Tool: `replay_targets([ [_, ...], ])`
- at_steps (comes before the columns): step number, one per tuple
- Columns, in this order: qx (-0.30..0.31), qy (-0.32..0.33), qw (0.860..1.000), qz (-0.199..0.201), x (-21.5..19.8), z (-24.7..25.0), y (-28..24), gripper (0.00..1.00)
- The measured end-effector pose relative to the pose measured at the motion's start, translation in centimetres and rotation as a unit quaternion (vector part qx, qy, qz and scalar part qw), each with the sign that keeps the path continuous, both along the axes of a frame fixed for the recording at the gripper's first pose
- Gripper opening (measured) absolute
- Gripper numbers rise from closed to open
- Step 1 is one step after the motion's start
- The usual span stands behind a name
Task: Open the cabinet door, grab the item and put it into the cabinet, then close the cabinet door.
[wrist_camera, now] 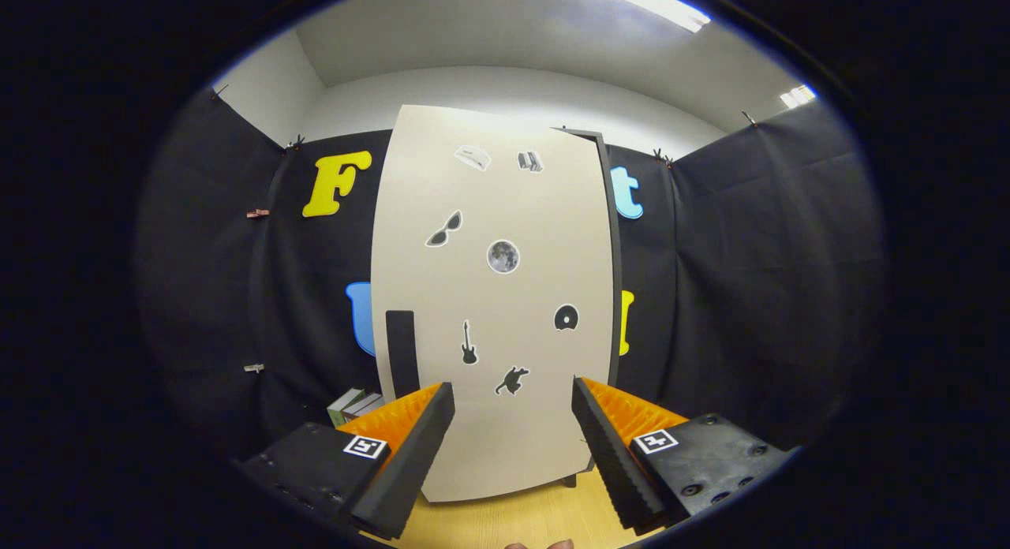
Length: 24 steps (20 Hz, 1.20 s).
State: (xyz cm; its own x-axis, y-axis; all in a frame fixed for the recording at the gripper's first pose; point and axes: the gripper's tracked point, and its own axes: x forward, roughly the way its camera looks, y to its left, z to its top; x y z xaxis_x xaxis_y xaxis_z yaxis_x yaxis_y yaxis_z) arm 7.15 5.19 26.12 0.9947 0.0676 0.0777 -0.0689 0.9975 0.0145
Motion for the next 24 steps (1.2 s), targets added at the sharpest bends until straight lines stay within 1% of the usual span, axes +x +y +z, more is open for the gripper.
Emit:
replay_targets([
  [3,0.008,0.002,1.000,0.000,-0.5,-0.3,-0.5,0.97],
  [9,-0.003,-0.005,1.000,-0.001,-1.5,0.0,-1.1,0.97],
  [24,-0.013,-0.004,1.000,0.010,-2.6,-0.1,0.0,0.97],
])
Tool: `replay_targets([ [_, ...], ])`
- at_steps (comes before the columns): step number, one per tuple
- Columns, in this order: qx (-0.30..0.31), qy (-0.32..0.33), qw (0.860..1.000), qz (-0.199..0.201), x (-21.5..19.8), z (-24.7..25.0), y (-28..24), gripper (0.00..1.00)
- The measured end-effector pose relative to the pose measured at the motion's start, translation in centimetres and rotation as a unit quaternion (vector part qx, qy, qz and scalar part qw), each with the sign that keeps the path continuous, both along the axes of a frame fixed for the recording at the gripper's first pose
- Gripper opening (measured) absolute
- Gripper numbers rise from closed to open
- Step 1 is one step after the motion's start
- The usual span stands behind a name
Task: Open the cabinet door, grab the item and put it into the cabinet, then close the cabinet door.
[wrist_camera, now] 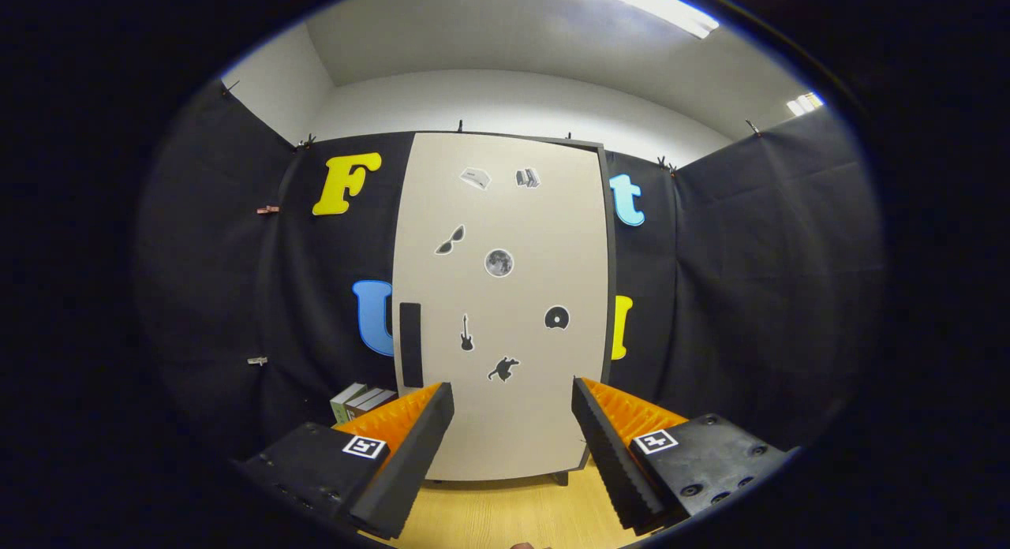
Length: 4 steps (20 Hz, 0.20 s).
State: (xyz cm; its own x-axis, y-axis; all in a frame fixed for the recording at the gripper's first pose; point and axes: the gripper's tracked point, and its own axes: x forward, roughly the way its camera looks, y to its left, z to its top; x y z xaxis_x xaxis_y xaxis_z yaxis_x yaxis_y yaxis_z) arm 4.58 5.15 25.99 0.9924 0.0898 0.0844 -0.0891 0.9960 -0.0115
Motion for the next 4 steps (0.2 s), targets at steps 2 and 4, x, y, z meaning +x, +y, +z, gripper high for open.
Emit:
replay_targets([
  [2,0.003,0.000,1.000,0.002,-0.04,0.05,0.08,0.97],
  [4,0.004,0.001,1.000,0.003,0.02,-0.02,-0.01,0.97],
])
